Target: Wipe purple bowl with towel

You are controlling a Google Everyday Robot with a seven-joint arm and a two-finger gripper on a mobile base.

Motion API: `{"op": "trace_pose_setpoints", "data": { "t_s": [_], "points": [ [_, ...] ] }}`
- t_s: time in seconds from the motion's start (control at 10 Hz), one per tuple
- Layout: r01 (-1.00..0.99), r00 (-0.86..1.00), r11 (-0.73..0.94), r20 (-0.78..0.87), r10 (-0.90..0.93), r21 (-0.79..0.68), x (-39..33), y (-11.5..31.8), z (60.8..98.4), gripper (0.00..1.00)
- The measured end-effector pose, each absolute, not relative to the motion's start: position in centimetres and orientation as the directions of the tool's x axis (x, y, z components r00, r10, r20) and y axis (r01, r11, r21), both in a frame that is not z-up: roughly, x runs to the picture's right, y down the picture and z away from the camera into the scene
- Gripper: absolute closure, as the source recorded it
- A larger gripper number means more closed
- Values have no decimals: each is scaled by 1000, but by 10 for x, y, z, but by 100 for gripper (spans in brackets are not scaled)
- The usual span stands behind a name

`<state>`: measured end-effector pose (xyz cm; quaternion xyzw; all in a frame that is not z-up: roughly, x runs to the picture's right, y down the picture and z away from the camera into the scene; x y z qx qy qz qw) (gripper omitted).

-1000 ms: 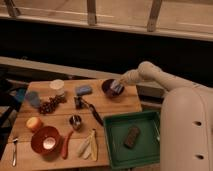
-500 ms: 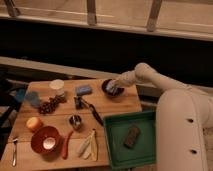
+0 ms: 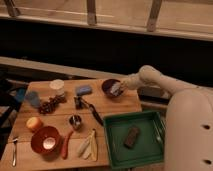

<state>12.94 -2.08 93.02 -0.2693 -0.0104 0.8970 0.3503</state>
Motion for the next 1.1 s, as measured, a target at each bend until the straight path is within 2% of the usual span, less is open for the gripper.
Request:
{"op": "trace_pose_setpoints", "data": {
  "t_s": [0.3, 0.6, 1.1],
  "points": [
    [-633, -620, -746, -443, 648, -205, 135, -42, 942, 100],
    [-622, -589, -736, -460, 664, -267, 96, -59, 957, 100],
    [-625, -549, -723, -494, 675, -293, 53, -49, 952, 100]
  ]
}}
